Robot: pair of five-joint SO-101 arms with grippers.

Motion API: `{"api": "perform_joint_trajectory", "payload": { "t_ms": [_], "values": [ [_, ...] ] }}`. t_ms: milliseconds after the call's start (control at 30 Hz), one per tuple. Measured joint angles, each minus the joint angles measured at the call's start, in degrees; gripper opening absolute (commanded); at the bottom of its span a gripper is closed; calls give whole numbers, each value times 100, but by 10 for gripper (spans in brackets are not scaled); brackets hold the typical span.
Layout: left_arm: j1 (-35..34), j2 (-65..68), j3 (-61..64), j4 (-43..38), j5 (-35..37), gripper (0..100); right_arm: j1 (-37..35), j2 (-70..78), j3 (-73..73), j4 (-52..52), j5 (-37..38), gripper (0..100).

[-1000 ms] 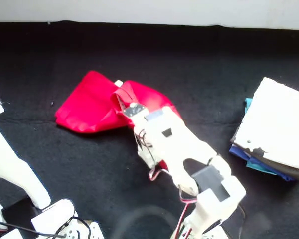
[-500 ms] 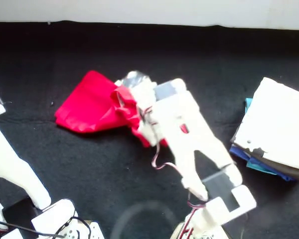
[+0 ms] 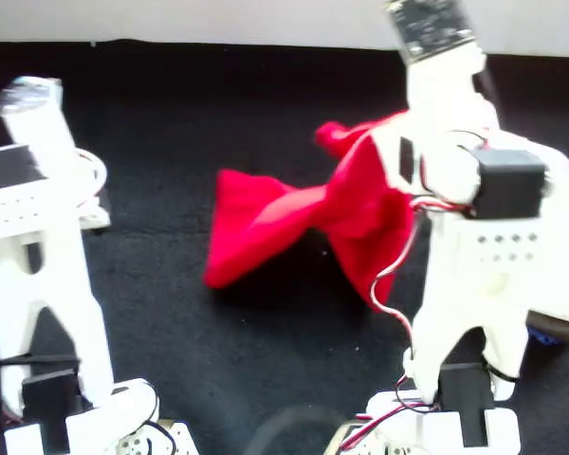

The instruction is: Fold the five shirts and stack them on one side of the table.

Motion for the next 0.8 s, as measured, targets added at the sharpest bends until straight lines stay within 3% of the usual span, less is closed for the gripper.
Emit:
{"api": "perform_joint_trajectory", "payload": {
  "t_ms": [200,333,500,800],
  "values": [
    [1222,9,475,-185,0,77,-62,-26,-457,-88,-132,9],
    [1336,9,422,-237,0,77,-299,-79,-589,-765,-132,8],
    [554,9,-431,-44,0,75,-756,-88,-1064,-1855,193,8],
    [-1029,9,-2708,747,0,74,-1793,-88,-1099,-4097,2171,8]
  ]
}}
